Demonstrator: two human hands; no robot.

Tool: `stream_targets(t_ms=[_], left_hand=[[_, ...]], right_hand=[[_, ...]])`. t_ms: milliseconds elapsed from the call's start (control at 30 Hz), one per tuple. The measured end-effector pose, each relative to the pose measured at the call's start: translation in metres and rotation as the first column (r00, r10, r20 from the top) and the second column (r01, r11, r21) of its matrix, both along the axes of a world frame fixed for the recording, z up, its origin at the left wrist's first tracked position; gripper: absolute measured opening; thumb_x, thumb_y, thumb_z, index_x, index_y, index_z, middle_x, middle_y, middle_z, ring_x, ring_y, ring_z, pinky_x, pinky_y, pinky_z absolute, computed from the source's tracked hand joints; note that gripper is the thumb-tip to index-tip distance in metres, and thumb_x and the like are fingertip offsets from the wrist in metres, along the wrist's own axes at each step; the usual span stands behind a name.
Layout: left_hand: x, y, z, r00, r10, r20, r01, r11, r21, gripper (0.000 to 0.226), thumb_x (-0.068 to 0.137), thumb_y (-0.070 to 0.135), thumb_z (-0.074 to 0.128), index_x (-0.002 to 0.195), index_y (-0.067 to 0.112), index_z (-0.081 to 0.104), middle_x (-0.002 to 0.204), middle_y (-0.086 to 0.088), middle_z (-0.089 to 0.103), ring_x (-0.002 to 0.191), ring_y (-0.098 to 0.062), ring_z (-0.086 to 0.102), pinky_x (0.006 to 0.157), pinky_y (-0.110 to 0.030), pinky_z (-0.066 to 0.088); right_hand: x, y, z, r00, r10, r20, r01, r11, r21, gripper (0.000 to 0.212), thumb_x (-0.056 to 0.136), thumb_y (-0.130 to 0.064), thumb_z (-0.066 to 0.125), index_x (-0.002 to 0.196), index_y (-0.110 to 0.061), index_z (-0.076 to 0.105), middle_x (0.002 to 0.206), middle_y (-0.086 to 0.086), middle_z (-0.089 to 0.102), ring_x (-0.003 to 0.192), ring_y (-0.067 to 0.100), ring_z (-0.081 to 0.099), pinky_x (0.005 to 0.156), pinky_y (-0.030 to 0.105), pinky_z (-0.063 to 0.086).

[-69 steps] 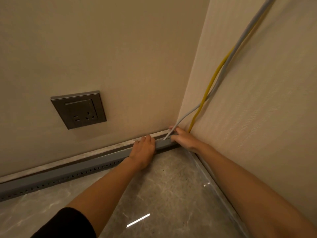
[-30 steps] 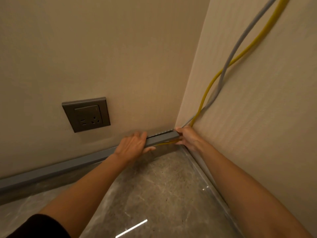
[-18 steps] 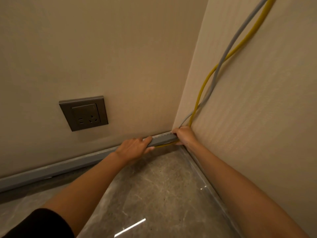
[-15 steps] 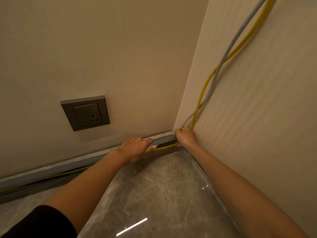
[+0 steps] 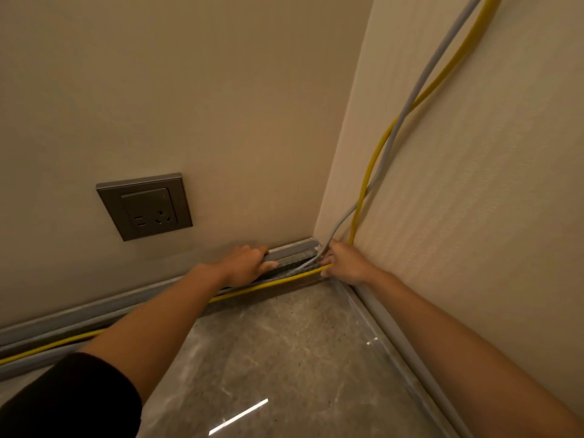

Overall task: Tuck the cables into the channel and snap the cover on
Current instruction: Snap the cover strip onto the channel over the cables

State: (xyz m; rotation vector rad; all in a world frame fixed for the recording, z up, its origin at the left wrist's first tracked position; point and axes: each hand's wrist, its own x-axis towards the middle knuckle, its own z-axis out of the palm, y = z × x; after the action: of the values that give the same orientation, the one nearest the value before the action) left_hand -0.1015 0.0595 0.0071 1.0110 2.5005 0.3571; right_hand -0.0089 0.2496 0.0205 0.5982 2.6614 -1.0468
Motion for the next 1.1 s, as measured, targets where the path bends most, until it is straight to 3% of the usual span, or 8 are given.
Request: stream_targets(t_ms=[100, 167, 333, 433, 533, 800, 967, 1100], left_hand=[[0.001, 0.001, -0.006, 0.993, 0.056, 0.107, -0.065, 0.994, 0.091, 0.041, 0.092, 0.041, 0.049, 0.113, 0.006, 0.052, 0.111, -0.014, 0.057, 0.097, -0.026, 0.053, 0.082, -0.035, 0.042], [-0.002, 0.002, -0.005, 0.991, 0.079, 0.109, -0.092, 0.989, 0.118, 0.036, 0.091, 0.039, 0.052, 0.107, 0.007, 0.053, 0.106, -0.012, 0.056, 0.091, -0.022, 0.049, 0.076, -0.030, 0.039], [-0.007, 0.005, -0.005, 0.986, 0.154, 0.067, -0.161, 0.979, 0.122, 0.029, 0.089, 0.041, 0.054, 0.090, 0.013, 0.049, 0.096, -0.008, 0.053, 0.093, -0.027, 0.052, 0.072, -0.028, 0.035], [-0.008, 0.006, -0.005, 0.980, 0.175, 0.095, -0.184, 0.977, 0.105, 0.036, 0.089, 0.041, 0.054, 0.101, 0.008, 0.054, 0.104, -0.012, 0.056, 0.093, -0.024, 0.050, 0.073, -0.027, 0.035], [-0.007, 0.008, -0.006, 0.964, 0.188, 0.186, -0.215, 0.967, 0.138, 0.027, 0.090, 0.037, 0.055, 0.090, 0.010, 0.054, 0.094, -0.009, 0.053, 0.087, -0.021, 0.048, 0.073, -0.027, 0.034], [-0.007, 0.004, -0.008, 0.969, 0.189, 0.162, -0.223, 0.948, 0.227, 0.030, 0.079, 0.041, 0.068, 0.066, 0.022, 0.048, 0.067, 0.002, 0.050, 0.065, -0.014, 0.048, 0.054, -0.028, 0.033], [-0.005, 0.004, -0.011, 0.982, 0.179, 0.054, -0.187, 0.958, 0.219, 0.025, 0.082, 0.033, 0.067, 0.080, 0.017, 0.048, 0.080, -0.004, 0.051, 0.077, -0.019, 0.047, 0.065, -0.026, 0.032], [-0.004, 0.003, -0.012, 0.986, 0.167, 0.028, -0.169, 0.961, 0.218, 0.026, 0.085, 0.038, 0.061, 0.078, 0.018, 0.046, 0.068, 0.003, 0.046, 0.072, -0.019, 0.047, 0.063, -0.027, 0.032]], right_hand=[[0.001, 0.002, -0.005, 0.998, -0.006, -0.062, 0.010, 0.998, 0.058, 0.021, 0.078, 0.006, 0.066, 0.092, -0.005, 0.055, 0.109, 0.021, 0.063, 0.102, 0.028, 0.062, 0.082, 0.031, 0.049], [0.000, 0.004, -0.007, 0.994, 0.023, -0.103, -0.005, 0.985, 0.174, 0.032, 0.077, 0.000, 0.069, 0.064, -0.018, 0.046, 0.089, 0.013, 0.062, 0.085, 0.021, 0.059, 0.069, 0.025, 0.042], [0.000, 0.005, -0.001, 0.960, 0.261, -0.099, -0.187, 0.864, 0.467, 0.036, 0.083, -0.019, 0.063, 0.054, -0.023, 0.043, 0.089, 0.010, 0.065, 0.087, 0.025, 0.061, 0.069, 0.028, 0.040], [0.004, 0.005, 0.003, 0.941, 0.297, -0.164, -0.184, 0.853, 0.488, 0.015, 0.088, -0.020, 0.058, 0.077, -0.014, 0.068, 0.099, 0.012, 0.067, 0.096, 0.027, 0.062, 0.079, 0.034, 0.045], [0.002, 0.001, 0.005, 0.949, 0.260, -0.180, -0.136, 0.850, 0.509, 0.022, 0.090, -0.021, 0.056, 0.100, -0.006, 0.069, 0.104, 0.014, 0.068, 0.098, 0.028, 0.062, 0.081, 0.034, 0.047], [-0.010, 0.005, 0.002, 0.964, 0.262, -0.042, -0.203, 0.829, 0.522, 0.028, 0.096, -0.017, 0.047, 0.102, 0.004, 0.064, 0.106, 0.027, 0.063, 0.099, 0.034, 0.062, 0.070, 0.032, 0.040], [-0.011, 0.001, -0.006, 0.978, 0.179, -0.104, -0.107, 0.869, 0.483, 0.027, 0.094, -0.016, 0.050, 0.109, -0.001, 0.066, 0.107, 0.025, 0.064, 0.099, 0.037, 0.062, 0.081, 0.036, 0.049], [-0.001, 0.000, -0.019, 0.937, 0.207, -0.280, -0.016, 0.830, 0.557, 0.020, 0.088, -0.011, 0.058, 0.102, -0.002, 0.069, 0.104, 0.015, 0.067, 0.099, 0.029, 0.064, 0.083, 0.034, 0.052]])
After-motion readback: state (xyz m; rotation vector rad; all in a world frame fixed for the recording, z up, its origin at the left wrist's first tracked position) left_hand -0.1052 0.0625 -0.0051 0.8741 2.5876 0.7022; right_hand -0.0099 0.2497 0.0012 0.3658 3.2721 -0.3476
